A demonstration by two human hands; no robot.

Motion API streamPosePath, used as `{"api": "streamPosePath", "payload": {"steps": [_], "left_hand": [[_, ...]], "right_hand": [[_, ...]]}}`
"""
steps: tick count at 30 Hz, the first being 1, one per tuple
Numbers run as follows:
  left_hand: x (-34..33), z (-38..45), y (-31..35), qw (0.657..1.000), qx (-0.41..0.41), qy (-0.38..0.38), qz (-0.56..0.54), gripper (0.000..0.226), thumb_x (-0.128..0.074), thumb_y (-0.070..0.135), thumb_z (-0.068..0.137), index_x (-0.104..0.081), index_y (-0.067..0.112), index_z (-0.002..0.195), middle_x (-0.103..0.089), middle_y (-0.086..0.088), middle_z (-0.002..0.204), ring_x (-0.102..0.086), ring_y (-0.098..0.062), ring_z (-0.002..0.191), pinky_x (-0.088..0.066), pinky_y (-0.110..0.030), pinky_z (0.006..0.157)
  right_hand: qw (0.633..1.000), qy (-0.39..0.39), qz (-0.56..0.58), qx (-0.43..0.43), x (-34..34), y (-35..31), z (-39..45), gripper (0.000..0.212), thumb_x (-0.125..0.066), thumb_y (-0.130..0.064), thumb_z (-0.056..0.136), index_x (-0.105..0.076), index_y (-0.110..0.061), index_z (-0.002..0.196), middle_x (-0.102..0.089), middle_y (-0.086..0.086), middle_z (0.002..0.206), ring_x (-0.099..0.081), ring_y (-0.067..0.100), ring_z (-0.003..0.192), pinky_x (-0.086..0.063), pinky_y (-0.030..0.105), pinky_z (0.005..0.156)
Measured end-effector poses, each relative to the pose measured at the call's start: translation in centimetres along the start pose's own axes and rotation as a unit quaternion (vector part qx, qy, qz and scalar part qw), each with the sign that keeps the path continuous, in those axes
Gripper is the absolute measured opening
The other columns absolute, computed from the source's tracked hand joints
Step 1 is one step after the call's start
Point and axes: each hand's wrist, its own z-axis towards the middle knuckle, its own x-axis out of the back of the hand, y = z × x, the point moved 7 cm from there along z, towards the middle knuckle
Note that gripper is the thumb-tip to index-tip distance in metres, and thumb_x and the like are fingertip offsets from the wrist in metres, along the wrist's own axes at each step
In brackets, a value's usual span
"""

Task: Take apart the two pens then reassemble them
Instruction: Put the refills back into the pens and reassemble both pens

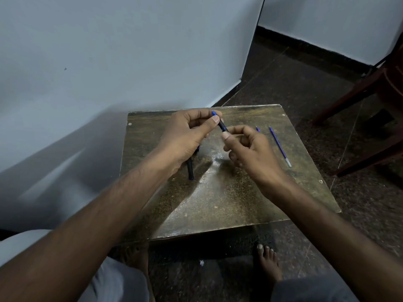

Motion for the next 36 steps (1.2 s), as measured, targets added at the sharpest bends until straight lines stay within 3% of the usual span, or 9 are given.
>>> {"api": "streamPosePath", "payload": {"steps": [3,7,11,16,21,26,30,34,36], "left_hand": [[-0.02,-0.04,-0.11,1.0,0.007,-0.003,-0.005,0.012,-0.076,0.028,0.101,-0.084,0.028,0.11,-0.081,0.018,0.089,-0.06,0.013,0.067,-0.045,-0.008,0.061],[-0.25,-0.14,-0.06,1.0,0.008,-0.008,-0.009,0.014,-0.076,0.027,0.102,-0.084,0.025,0.113,-0.084,0.012,0.1,-0.063,0.013,0.072,-0.048,-0.01,0.068],[-0.27,-0.16,-0.12,1.0,0.015,-0.005,-0.007,0.016,-0.075,0.028,0.102,-0.084,0.023,0.115,-0.085,0.006,0.109,-0.06,0.007,0.07,-0.047,-0.011,0.063],[-0.04,-0.39,-0.49,0.999,0.029,0.02,-0.041,0.024,-0.081,0.041,0.095,-0.085,0.023,0.109,-0.082,0.009,0.098,-0.06,0.006,0.068,-0.046,-0.016,0.064],[-0.43,-0.3,-0.39,0.998,0.022,0.016,-0.058,0.026,-0.08,0.034,0.096,-0.085,0.015,0.113,-0.084,0.004,0.106,-0.057,0.012,0.064,-0.044,-0.01,0.062],[-0.39,-0.26,-0.49,0.997,0.027,0.018,-0.063,0.025,-0.08,0.033,0.097,-0.085,0.017,0.115,-0.085,0.006,0.11,-0.058,0.014,0.065,-0.044,-0.009,0.061],[-0.35,-0.22,-0.48,0.998,0.028,0.012,-0.056,0.023,-0.08,0.033,0.097,-0.085,0.018,0.114,-0.084,0.01,0.102,-0.058,0.015,0.065,-0.043,-0.008,0.06],[-0.03,-0.12,-0.52,0.998,0.032,0.013,-0.047,0.022,-0.08,0.037,0.097,-0.086,0.022,0.111,-0.085,-0.001,0.111,-0.056,0.013,0.064,-0.043,-0.014,0.063],[0.05,-0.11,-0.65,0.998,0.037,0.014,-0.041,0.023,-0.081,0.04,0.095,-0.086,0.024,0.11,-0.084,-0.004,0.112,-0.056,0.01,0.065,-0.043,-0.017,0.064]], "right_hand": [[1.0,0.004,-0.003,0.003,0.3,0.15,0.17,0.01,-0.07,-0.027,0.105,-0.069,-0.017,0.108,-0.071,-0.002,0.083,-0.057,0.006,0.063,-0.044,0.026,0.062],[1.0,-0.008,0.0,-0.014,0.0,0.34,-0.04,0.03,-0.052,-0.037,0.114,-0.075,-0.019,0.11,-0.069,-0.002,0.085,-0.055,0.006,0.062,-0.044,0.021,0.059],[1.0,0.001,0.01,-0.002,0.06,0.18,0.09,0.011,-0.073,-0.029,0.103,-0.066,-0.02,0.105,-0.07,-0.002,0.082,-0.058,0.004,0.063,-0.046,0.026,0.063],[1.0,0.004,0.019,0.005,0.0,0.0,0.05,0.007,-0.071,-0.025,0.104,-0.066,-0.021,0.101,-0.073,0.002,0.081,-0.057,0.018,0.065,-0.045,0.032,0.061],[1.0,0.008,0.018,-0.014,-0.09,0.5,0.08,0.028,-0.055,-0.038,0.113,-0.074,-0.018,0.106,-0.071,-0.005,0.083,-0.056,0.008,0.06,-0.044,0.023,0.059],[1.0,0.007,0.012,0.002,0.0,0.08,0.08,0.007,-0.07,-0.03,0.105,-0.069,-0.024,0.102,-0.068,-0.006,0.079,-0.055,0.002,0.059,-0.042,0.026,0.06],[1.0,-0.003,0.025,-0.015,-0.23,0.25,-0.04,0.029,-0.053,-0.037,0.113,-0.077,-0.02,0.112,-0.068,-0.002,0.083,-0.053,0.007,0.058,-0.042,0.02,0.055],[1.0,0.003,0.016,-0.005,-0.06,0.02,-0.01,0.011,-0.072,-0.029,0.103,-0.067,-0.02,0.108,-0.071,-0.003,0.081,-0.058,0.006,0.06,-0.045,0.021,0.056],[1.0,-0.003,0.015,-0.014,-0.06,0.38,0.01,0.007,-0.067,-0.029,0.107,-0.068,-0.023,0.103,-0.073,-0.004,0.082,-0.056,0.008,0.06,-0.044,0.023,0.057]]}}
